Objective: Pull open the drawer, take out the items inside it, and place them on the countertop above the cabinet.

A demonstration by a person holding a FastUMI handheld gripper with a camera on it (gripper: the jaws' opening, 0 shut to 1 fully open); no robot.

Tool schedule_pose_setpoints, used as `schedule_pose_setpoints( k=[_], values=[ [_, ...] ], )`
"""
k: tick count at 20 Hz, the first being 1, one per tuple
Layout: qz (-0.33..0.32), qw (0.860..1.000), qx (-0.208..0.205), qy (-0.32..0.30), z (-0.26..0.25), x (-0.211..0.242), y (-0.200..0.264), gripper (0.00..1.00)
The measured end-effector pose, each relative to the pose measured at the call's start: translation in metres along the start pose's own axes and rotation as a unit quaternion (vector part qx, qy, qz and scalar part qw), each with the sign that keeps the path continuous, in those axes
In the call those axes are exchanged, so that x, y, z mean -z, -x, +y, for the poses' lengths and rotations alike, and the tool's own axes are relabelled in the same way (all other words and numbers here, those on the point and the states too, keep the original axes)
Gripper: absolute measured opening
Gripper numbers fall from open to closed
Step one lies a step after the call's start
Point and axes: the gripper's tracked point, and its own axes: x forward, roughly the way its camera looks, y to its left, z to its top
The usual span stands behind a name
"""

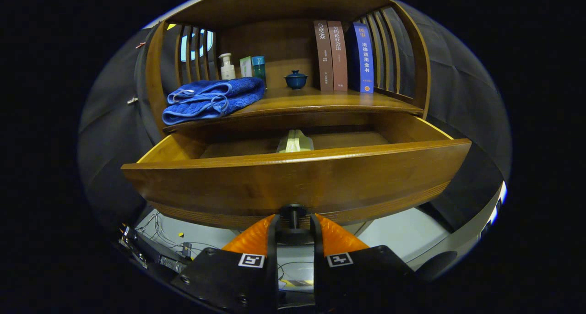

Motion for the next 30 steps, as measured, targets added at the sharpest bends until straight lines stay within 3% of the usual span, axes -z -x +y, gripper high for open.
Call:
schedule_pose_setpoints(
  k=[12, 16, 18, 22, 24, 30],
  values=[
    [0.028, 0.999, -0.011, -0.017, -0.003, 0.037, 0.038, 0.34],
    [0.023, 1.000, -0.013, -0.012, -0.003, 0.038, 0.038, 0.40],
    [0.018, 1.000, -0.013, -0.015, -0.003, 0.035, 0.040, 0.47],
    [0.020, 1.000, -0.008, -0.017, -0.008, 0.032, 0.056, 0.96],
    [0.003, 1.000, -0.010, -0.030, -0.009, 0.013, 0.070, 0.92],
    [-0.042, 0.998, -0.038, -0.024, 0.006, -0.077, 0.080, 0.94]
  ],
)
